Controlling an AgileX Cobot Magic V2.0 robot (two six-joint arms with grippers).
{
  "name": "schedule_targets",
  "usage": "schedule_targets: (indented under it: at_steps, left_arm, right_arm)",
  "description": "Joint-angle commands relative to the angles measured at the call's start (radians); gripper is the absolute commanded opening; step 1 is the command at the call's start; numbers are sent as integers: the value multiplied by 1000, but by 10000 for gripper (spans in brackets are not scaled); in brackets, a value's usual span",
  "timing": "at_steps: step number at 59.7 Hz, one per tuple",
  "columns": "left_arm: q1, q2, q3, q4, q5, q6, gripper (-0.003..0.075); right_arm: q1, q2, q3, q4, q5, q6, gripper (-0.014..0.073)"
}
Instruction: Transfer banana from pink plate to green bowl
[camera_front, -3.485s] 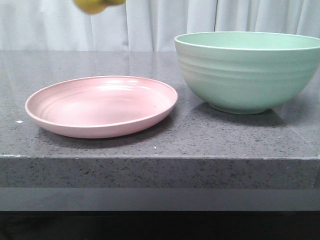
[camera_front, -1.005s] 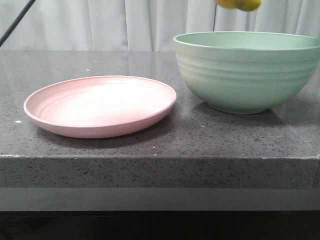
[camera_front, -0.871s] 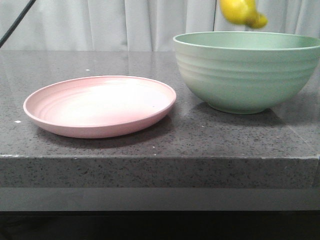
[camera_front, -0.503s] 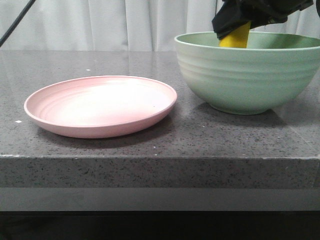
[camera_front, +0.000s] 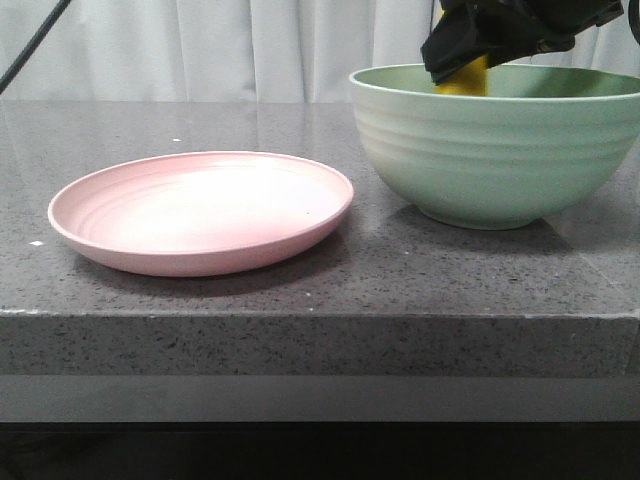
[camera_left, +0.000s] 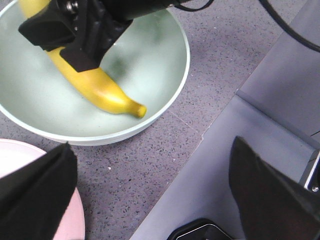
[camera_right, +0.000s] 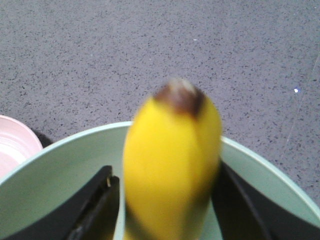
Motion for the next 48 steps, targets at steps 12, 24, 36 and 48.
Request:
schedule_targets:
  at_steps: [12,24,36,48]
  left_arm:
    - [-10,-35,-35,-8,-62,-2,606]
    - [-10,-35,-35,-8,-62,-2,581]
    - [-10,-35,-35,-8,-64,-2,396]
    - [-10,-35,-35,-8,-68,-2,122]
  right_arm:
    - [-5,-44,-32,6,-27,-13,494]
    - [-5,-125,-32,5,-13,-13,415]
    - [-5,-232,-32,5,18,-13,88]
    - [-5,-291,-32,5,28,-13,-55]
